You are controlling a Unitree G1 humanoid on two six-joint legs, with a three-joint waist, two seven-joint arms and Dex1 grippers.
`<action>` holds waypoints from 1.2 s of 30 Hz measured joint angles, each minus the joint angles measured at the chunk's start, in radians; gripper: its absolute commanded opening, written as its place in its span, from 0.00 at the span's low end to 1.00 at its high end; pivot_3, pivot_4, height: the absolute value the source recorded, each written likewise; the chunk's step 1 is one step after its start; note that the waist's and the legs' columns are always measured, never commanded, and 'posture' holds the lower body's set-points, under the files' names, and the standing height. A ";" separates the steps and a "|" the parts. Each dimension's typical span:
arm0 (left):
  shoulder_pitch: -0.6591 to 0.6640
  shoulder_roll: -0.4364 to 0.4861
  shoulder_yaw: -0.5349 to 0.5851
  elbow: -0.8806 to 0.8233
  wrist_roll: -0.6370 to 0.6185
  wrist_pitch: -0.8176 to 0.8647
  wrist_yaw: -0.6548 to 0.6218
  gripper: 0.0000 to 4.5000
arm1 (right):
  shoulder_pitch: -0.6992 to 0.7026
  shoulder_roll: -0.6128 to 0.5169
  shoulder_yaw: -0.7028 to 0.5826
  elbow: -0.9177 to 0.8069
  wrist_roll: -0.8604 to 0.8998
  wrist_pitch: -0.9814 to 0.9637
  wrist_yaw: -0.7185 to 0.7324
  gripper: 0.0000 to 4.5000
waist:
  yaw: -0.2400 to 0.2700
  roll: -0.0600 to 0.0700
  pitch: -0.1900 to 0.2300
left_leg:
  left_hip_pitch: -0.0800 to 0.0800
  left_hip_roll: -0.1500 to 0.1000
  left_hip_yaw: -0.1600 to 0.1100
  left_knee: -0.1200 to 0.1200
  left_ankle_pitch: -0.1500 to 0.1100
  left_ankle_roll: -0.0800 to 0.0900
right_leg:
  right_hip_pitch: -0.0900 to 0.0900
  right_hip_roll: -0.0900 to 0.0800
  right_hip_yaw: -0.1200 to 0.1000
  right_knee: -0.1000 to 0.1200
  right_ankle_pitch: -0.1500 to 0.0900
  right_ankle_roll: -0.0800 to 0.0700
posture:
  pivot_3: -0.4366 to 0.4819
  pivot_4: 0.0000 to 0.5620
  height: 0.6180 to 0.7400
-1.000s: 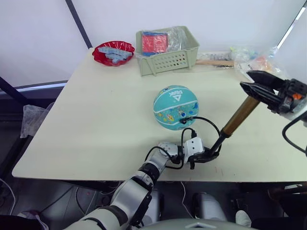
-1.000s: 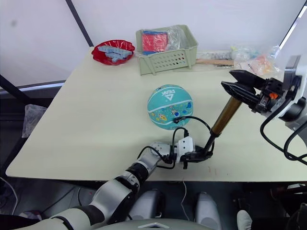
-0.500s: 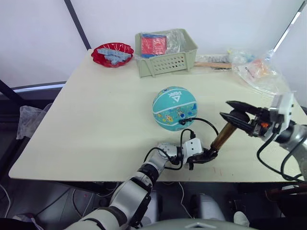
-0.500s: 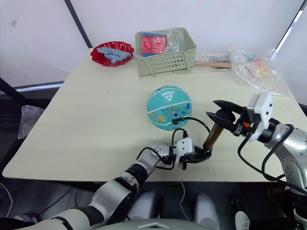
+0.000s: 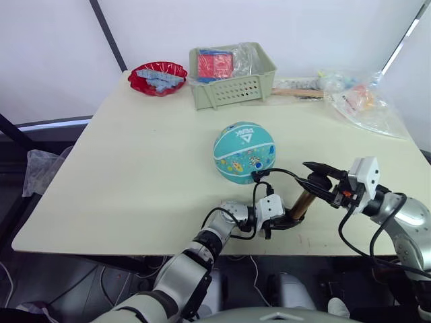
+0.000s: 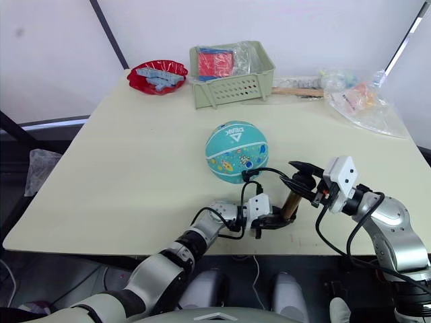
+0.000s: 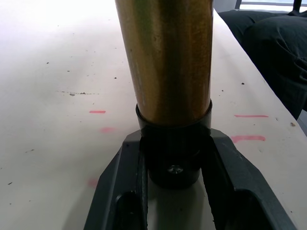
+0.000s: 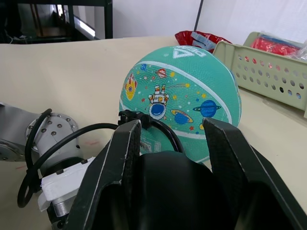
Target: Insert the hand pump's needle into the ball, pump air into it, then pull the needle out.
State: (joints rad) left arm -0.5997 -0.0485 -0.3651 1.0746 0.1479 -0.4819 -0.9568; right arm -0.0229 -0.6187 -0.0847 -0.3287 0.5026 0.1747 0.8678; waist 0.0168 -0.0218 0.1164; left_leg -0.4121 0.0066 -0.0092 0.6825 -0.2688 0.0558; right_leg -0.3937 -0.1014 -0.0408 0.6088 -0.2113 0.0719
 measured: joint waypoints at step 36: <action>-0.003 -0.005 0.000 -0.005 0.000 -0.006 -0.010 0.23 | -0.097 -0.210 -0.282 -0.146 0.305 0.220 0.007 0.34 | 0.002 0.006 0.015 | -0.001 -0.001 0.001 0.000 0.000 0.000 | -0.001 -0.002 0.000 0.000 0.000 0.000 | 0.48 0.27 0.98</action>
State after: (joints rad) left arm -0.6031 -0.0536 -0.3648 1.0701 0.1481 -0.4877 -0.9672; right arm -0.1194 -0.8286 -0.3667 -0.4746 0.8080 0.3948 0.8753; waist 0.0192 -0.0158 0.1312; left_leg -0.4133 0.0054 -0.0083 0.6829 -0.2687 0.0560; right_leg -0.3943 -0.1030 -0.0406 0.6086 -0.2112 0.0721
